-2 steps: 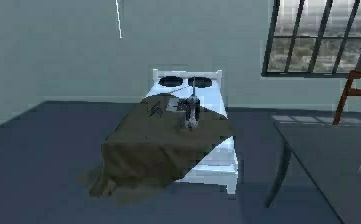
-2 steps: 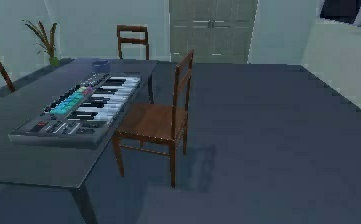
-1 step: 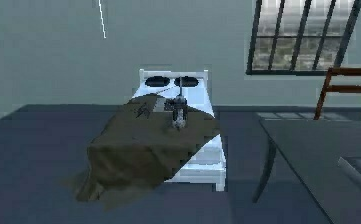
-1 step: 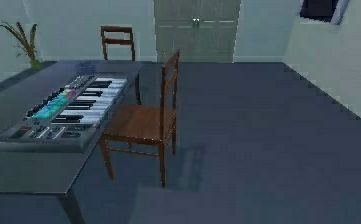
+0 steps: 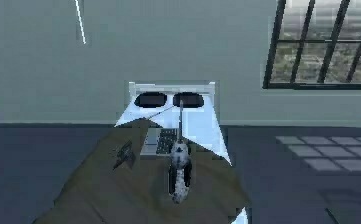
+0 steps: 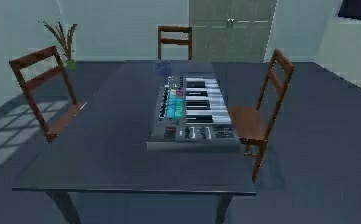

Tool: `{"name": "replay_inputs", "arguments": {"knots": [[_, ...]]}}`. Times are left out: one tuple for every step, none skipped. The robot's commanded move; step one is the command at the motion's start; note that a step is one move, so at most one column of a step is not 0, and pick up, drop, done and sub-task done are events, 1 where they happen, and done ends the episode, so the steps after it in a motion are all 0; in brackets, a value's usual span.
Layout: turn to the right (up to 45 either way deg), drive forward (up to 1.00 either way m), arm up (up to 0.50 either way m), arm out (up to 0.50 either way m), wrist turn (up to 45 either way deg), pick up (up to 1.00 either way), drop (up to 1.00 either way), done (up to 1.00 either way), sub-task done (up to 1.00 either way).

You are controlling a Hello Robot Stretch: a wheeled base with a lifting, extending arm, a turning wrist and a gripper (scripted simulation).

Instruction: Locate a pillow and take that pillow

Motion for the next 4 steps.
{"name": "replay_inputs", "arguments": {"knots": [[-45.0, 0.0, 0.0, 0.0, 0.0, 0.0, 0.0, 0.0, 0.0], [-42.0, 0.0, 0.0, 0.0, 0.0, 0.0, 0.0, 0.0, 0.0], [0.0, 0.0, 0.5, 0.0, 0.0, 0.0, 0.0, 0.0, 0.0], [0.0, 0.0, 0.28, 0.0, 0.0, 0.0, 0.0, 0.0, 0.0]]}}
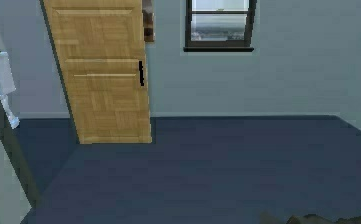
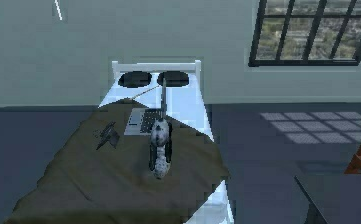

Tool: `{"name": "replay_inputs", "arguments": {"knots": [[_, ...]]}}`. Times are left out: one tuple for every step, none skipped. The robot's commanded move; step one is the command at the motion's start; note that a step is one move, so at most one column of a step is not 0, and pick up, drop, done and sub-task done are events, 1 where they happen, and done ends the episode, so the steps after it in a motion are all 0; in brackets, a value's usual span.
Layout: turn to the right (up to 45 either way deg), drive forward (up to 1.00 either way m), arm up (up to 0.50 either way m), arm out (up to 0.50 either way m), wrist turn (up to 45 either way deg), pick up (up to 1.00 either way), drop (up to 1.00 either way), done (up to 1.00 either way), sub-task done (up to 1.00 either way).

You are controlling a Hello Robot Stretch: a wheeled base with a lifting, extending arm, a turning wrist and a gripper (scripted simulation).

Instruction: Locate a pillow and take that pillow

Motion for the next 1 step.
{"name": "replay_inputs", "arguments": {"knots": [[0.0, 0.0, 0.0, 0.42, 0.0, 0.0, 0.0, 0.0, 0.0]]}}
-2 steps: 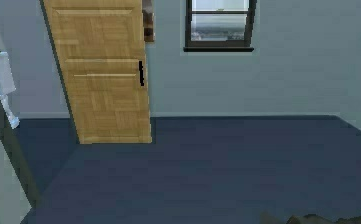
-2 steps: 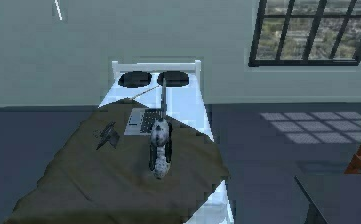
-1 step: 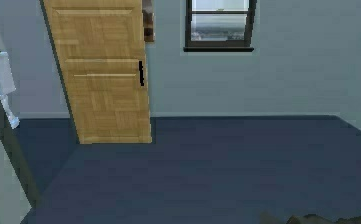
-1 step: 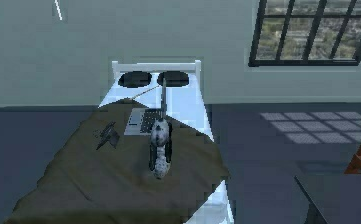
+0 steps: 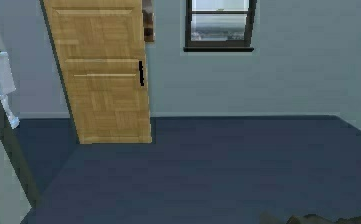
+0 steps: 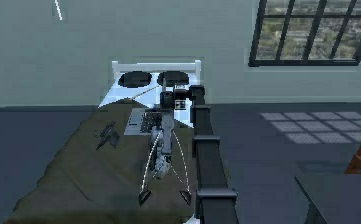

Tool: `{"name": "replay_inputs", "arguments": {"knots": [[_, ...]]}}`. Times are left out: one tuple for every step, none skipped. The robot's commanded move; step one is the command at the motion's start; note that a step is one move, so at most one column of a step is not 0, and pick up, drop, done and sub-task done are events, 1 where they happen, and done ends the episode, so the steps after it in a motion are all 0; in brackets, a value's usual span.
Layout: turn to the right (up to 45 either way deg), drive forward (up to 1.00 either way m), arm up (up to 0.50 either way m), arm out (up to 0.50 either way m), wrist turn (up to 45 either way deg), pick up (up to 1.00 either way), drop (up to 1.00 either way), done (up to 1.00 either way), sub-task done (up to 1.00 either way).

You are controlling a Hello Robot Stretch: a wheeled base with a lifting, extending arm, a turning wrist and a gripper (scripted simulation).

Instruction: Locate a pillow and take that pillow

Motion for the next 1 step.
{"name": "replay_inputs", "arguments": {"knots": [[0.0, 0.0, 0.0, 0.0, 45.0, 0.0, 0.0, 0.0, 0.0]]}}
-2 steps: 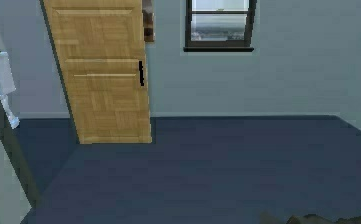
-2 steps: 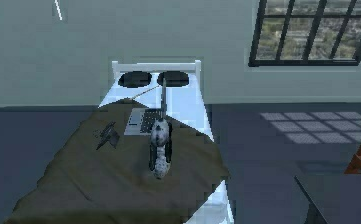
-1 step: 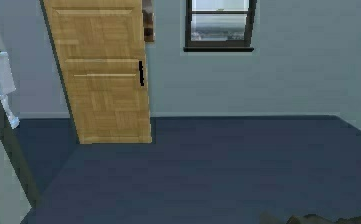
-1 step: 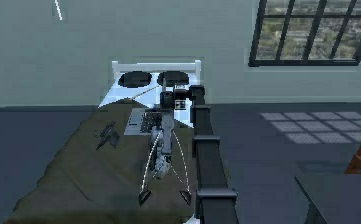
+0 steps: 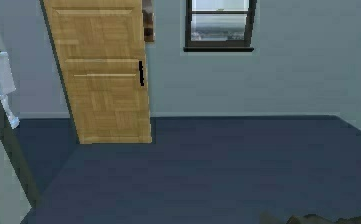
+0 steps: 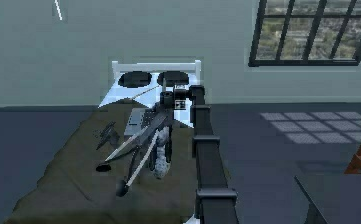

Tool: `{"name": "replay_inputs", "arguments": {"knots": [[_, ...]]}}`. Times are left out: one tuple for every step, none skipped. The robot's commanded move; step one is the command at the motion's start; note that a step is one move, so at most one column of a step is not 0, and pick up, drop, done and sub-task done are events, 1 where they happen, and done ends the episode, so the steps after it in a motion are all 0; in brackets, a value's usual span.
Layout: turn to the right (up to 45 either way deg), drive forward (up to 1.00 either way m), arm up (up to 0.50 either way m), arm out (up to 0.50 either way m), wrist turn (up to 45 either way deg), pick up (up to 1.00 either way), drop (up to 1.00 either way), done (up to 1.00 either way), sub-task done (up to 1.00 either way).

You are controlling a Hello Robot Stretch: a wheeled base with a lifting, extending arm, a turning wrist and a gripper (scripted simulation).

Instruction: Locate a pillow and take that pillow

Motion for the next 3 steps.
{"name": "replay_inputs", "arguments": {"knots": [[0.0, 0.0, 0.0, 0.0, 45.0, 0.0, 0.0, 0.0, 0.0], [0.0, 0.0, 0.0, 0.0, 45.0, 0.0, 0.0, 0.0, 0.0], [0.0, 0.0, 0.0, 0.0, 15.0, 0.0, 0.0, 0.0, 0.0]]}}
